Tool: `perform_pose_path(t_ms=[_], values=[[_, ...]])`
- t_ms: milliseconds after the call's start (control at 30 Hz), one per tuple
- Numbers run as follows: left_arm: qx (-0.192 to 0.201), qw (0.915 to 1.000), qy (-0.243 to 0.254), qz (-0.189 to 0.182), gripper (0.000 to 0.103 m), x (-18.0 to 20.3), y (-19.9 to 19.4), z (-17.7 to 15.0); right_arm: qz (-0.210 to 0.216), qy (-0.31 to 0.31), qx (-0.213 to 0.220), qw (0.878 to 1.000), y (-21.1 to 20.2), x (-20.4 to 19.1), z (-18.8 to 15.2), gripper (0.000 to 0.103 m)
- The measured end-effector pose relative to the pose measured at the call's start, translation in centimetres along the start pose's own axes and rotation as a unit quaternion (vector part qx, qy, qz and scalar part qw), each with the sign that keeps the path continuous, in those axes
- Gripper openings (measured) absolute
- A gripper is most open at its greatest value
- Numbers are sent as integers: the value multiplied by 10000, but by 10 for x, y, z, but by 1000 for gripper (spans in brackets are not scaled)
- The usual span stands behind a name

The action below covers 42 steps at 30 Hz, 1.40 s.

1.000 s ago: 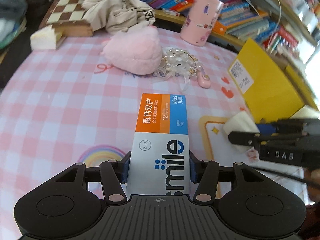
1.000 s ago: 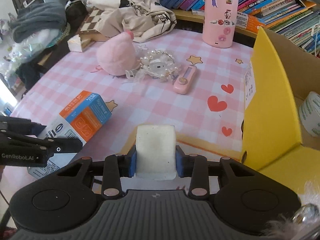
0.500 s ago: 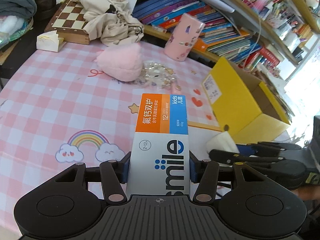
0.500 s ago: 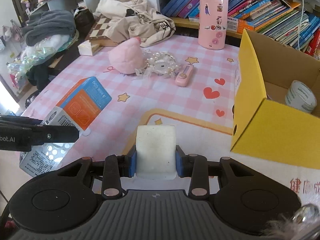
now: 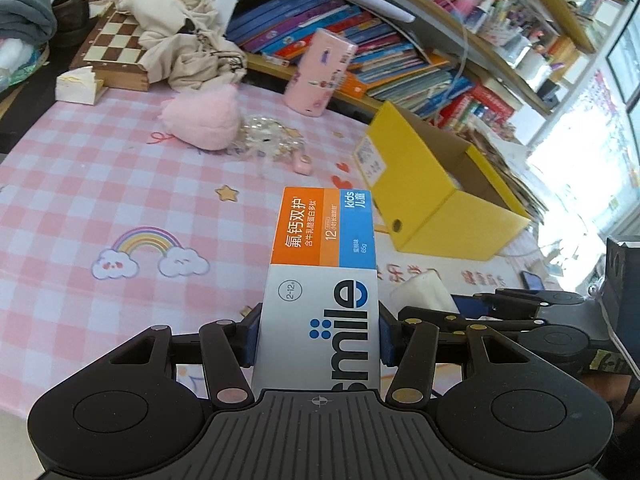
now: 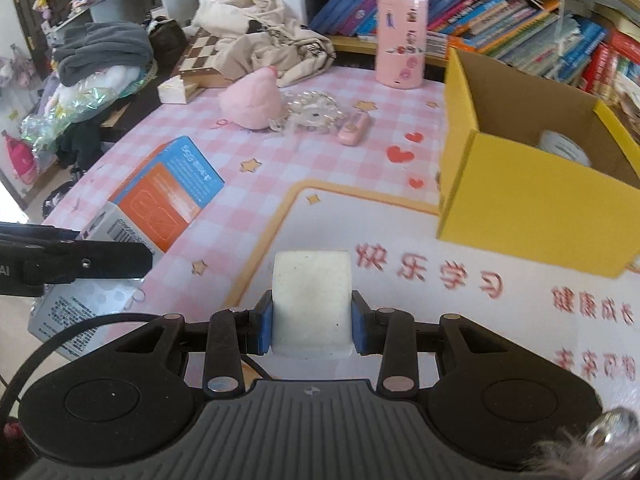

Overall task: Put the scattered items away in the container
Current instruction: 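Carry the usmile box in the left gripper to the yellow box while the right carries the sponge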

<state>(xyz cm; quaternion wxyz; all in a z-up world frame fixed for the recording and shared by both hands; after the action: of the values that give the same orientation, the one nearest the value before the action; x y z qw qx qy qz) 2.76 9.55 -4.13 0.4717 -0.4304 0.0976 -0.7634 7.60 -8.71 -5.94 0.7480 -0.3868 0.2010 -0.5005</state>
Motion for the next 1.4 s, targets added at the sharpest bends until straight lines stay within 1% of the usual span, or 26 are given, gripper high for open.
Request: perform_pose_path(t_ms=[333,600,900,1200,1400], values=[[-116,9994,123,-302,52,16,8,-7,-346,236,-67,9991,-19,21,-20,34],[-396,9966,398,-599,52,39,28,-12,-674,612,-157,9957,-28,48,-38,34],[-703,9921,618,-829,52,62,52,-15,-917,964,-281,9907,-34,76,-54,34],[-916,9885,759,-937,52,86,75,-17,-1046,1196,-370,9866,-36,107,-67,34],[-993,9868,857,-947,52,102,88,-15,-1067,1283,-372,9853,-36,125,-69,34]])
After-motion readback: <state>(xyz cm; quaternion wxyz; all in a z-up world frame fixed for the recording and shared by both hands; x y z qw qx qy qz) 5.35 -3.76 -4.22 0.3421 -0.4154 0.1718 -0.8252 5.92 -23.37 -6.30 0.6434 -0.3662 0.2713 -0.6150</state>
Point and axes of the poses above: each gripper's, at about its wrist camera, not at the fingertips, and y roughly the way its jaws point, x to its right, z to its top, the point moved 6 cm from there along y, roughly the way its jaws point, and after that the axes turned 13 degrees about -z, right-handed, at the moved point
